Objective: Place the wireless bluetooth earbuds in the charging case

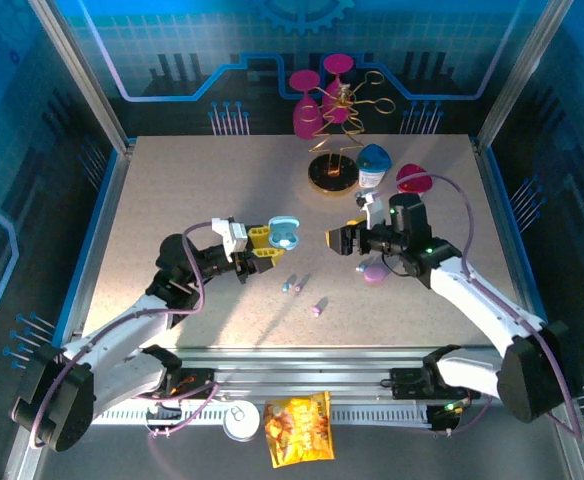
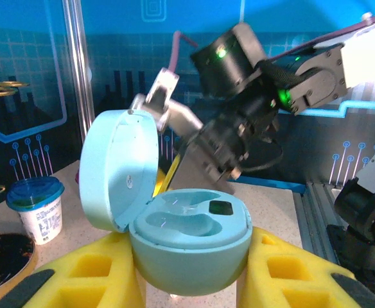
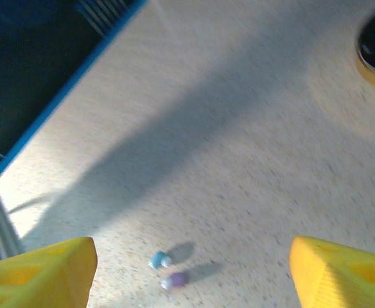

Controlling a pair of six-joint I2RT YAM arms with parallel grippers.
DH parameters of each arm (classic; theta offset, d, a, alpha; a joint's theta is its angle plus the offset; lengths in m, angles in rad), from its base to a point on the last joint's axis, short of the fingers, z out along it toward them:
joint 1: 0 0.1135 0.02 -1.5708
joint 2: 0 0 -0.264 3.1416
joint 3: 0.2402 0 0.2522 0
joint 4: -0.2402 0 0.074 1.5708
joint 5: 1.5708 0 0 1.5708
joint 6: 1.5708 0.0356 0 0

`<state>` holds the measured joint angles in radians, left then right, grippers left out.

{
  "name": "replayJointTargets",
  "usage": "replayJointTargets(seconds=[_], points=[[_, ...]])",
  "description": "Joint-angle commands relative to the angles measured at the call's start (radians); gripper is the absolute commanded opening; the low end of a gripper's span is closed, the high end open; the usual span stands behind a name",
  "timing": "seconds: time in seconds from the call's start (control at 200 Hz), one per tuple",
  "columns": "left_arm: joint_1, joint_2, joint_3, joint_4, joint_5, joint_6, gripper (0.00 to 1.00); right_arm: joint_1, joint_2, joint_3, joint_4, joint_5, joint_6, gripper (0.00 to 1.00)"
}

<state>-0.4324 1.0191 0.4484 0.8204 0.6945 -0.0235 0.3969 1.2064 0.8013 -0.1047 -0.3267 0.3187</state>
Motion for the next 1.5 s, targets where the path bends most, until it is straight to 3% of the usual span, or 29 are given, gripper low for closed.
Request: replayJointTargets(seconds=[0.0, 0.185, 0.295, 0.405, 0.57, 0.896, 1.106, 1.491], points=[[0.008, -0.001, -0.002, 0.059, 0.002, -0.013, 0.20, 0.034, 0.070, 0.030, -0.149, 0.192, 0.052, 0.78], [0.008, 0.008, 0.000, 0.051, 0.016, -0.007, 0.20, 0.045, 0.208, 0.112, -0.300, 0.340, 0.050, 0.73], [0.008, 0.011, 0.003, 0.042, 0.020, -0.003, 0.20, 0.053, 0.278, 0.140, -0.317, 0.345, 0.065, 0.72], [0.008, 0.009, 0.005, 0.035, 0.022, 0.002, 0.20, 0.099, 0.310, 0.148, -0.260, 0.307, 0.050, 0.71], [0.007, -0.001, 0.001, 0.044, 0.025, -0.011, 0.20, 0.175, 0.381, 0.183, -0.173, 0.150, -0.026, 0.67], [0.007, -0.041, -0.004, 0.027, 0.033, -0.026, 0.20, 0.297, 0.642, 0.383, -0.179, -0.103, -0.104, 0.62], [0.007, -0.081, -0.011, -0.025, 0.026, -0.011, 0.20, 0.312, 0.708, 0.419, -0.206, -0.138, -0.102, 0.62], [0.008, -0.065, -0.012, -0.002, 0.033, -0.019, 0.20, 0.350, 0.674, 0.355, -0.258, -0.123, -0.132, 0.62]])
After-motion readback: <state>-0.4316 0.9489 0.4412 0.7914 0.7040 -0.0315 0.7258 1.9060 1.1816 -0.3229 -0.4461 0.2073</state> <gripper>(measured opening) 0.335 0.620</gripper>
